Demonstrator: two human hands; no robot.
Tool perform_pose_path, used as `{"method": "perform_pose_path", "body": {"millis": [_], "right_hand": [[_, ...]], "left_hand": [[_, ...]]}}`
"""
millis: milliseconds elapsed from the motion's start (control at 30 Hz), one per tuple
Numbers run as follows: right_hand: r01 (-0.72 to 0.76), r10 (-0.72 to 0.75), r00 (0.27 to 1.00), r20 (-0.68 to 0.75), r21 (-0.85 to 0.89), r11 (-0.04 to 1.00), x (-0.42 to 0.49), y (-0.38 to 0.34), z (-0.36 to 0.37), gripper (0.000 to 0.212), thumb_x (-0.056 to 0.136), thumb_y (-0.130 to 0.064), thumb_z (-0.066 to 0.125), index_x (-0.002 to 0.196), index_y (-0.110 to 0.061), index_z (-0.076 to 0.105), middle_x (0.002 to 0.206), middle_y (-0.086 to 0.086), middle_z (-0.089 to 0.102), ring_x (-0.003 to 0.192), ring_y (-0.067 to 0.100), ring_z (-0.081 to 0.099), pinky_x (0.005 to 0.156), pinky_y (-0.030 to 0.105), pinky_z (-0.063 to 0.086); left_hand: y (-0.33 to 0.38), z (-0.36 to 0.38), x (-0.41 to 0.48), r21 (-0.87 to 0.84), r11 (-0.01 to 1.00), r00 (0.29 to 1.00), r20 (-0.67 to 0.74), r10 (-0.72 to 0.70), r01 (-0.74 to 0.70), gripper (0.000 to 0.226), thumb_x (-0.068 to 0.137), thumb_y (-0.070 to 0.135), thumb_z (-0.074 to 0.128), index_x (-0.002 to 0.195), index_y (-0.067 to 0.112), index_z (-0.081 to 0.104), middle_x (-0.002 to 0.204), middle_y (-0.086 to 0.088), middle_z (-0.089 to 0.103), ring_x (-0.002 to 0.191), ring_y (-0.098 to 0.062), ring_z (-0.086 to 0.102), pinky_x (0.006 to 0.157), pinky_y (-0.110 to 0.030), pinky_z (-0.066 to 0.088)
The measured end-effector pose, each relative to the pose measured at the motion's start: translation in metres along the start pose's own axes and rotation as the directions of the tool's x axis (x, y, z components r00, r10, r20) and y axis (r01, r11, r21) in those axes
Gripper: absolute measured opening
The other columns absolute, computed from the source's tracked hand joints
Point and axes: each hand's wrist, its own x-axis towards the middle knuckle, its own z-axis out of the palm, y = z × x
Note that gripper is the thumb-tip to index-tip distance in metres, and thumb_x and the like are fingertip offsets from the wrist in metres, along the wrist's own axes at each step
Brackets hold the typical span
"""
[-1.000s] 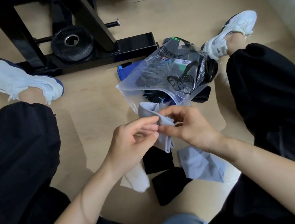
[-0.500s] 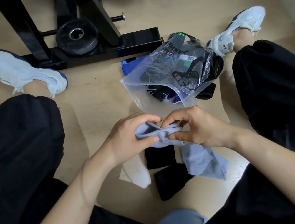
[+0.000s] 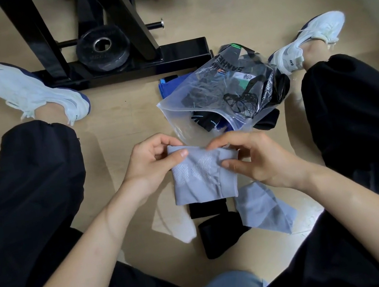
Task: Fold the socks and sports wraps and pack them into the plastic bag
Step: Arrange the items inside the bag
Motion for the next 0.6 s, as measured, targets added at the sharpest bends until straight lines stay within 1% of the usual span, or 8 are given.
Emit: {"method": "perform_pose_path", "body": {"millis": [67, 133, 200, 267, 333, 400, 467, 600], "right_hand": [[0.019, -0.017, 0.999, 0.028, -0.055, 0.998, -0.001, 0.0, 0.003, 0.032, 0.09, -0.003, 0.069, 0.116, -0.022, 0.069, 0.108, -0.007, 0.065, 0.094, 0.013, 0.061, 0.071, 0.018, 0.045], [0.013, -0.009, 0.999, 0.039, -0.095, 0.995, 0.0, 0.001, 0.005, 0.033, 0.089, -0.006, 0.071, 0.116, -0.024, 0.069, 0.109, -0.008, 0.065, 0.093, 0.013, 0.061, 0.072, 0.017, 0.046], [-0.02, 0.023, 0.999, 0.031, -0.101, 0.995, 0.002, 0.005, 0.008, 0.036, 0.088, -0.007, 0.073, 0.119, -0.025, 0.069, 0.113, -0.011, 0.066, 0.088, 0.013, 0.061, 0.073, 0.021, 0.049], [-0.061, 0.061, 0.998, 0.002, -0.069, 0.996, 0.002, 0.009, 0.009, 0.038, 0.086, -0.006, 0.073, 0.119, -0.025, 0.069, 0.115, -0.013, 0.066, 0.082, 0.011, 0.06, 0.073, 0.023, 0.05], [-0.09, 0.089, 0.995, -0.038, -0.041, 0.995, 0.002, 0.01, 0.01, 0.039, 0.086, -0.006, 0.074, 0.119, -0.026, 0.069, 0.11, -0.013, 0.066, 0.078, 0.008, 0.056, 0.072, 0.019, 0.048], [-0.113, 0.111, 0.99, -0.083, -0.029, 0.993, 0.002, 0.01, 0.009, 0.039, 0.085, -0.005, 0.074, 0.117, -0.027, 0.069, 0.104, -0.012, 0.066, 0.074, 0.004, 0.05, 0.072, 0.015, 0.044], [-0.133, 0.128, 0.983, -0.132, -0.029, 0.991, 0.002, 0.01, 0.008, 0.039, 0.084, -0.005, 0.075, 0.115, -0.027, 0.069, 0.1, -0.012, 0.066, 0.07, 0.004, 0.048, 0.07, 0.013, 0.043], [-0.195, 0.181, 0.961, -0.207, -0.048, 0.98, 0.005, 0.011, 0.008, 0.039, 0.082, -0.006, 0.077, 0.112, -0.03, 0.069, 0.091, -0.016, 0.061, 0.069, 0.015, 0.055, 0.066, 0.012, 0.044]], "left_hand": [[0.0, -0.001, 0.001, -0.015, 1.0, 0.999, -0.041, 0.021, -0.021, 0.02, 0.084, -0.002, 0.076, 0.089, 0.016, 0.069, 0.067, -0.001, 0.065, 0.063, -0.011, 0.053, 0.062, -0.016, 0.044], [0.0, -0.001, 0.002, -0.015, 0.998, 0.996, -0.078, 0.053, -0.054, 0.021, 0.085, 0.001, 0.077, 0.091, 0.019, 0.071, 0.068, -0.011, 0.051, 0.065, -0.019, 0.041, 0.06, -0.021, 0.036], [0.001, 0.0, 0.003, -0.014, 0.997, 0.992, -0.102, 0.073, -0.075, 0.022, 0.085, 0.002, 0.077, 0.095, 0.021, 0.071, 0.066, -0.01, 0.046, 0.064, -0.019, 0.037, 0.058, -0.021, 0.033], [0.001, 0.002, 0.001, -0.021, 0.998, 0.994, -0.091, 0.056, -0.058, 0.027, 0.084, 0.0, 0.076, 0.102, 0.019, 0.071, 0.06, 0.004, 0.05, 0.061, -0.012, 0.042, 0.061, -0.017, 0.037], [-0.001, 0.006, -0.001, -0.022, 0.999, 0.998, -0.062, 0.023, -0.024, 0.031, 0.083, -0.001, 0.078, 0.107, 0.017, 0.07, 0.063, 0.013, 0.058, 0.062, -0.006, 0.05, 0.065, -0.013, 0.042], [-0.003, 0.009, -0.001, -0.014, 1.0, 0.998, -0.066, 0.0, -0.001, 0.032, 0.08, 0.001, 0.082, 0.105, 0.017, 0.071, 0.072, 0.008, 0.067, 0.063, -0.002, 0.056, 0.065, -0.012, 0.045], [-0.004, 0.011, 0.0, 0.013, 1.0, 0.994, -0.108, 0.006, -0.005, 0.024, 0.08, 0.003, 0.082, 0.095, 0.018, 0.071, 0.078, 0.0, 0.07, 0.066, -0.005, 0.058, 0.066, -0.015, 0.046], [-0.002, 0.015, -0.003, 0.091, 0.995, 0.983, -0.172, 0.063, -0.048, 0.019, 0.08, 0.004, 0.082, 0.084, 0.019, 0.07, 0.078, 0.0, 0.068, 0.067, -0.006, 0.058, 0.066, -0.015, 0.047]]}}
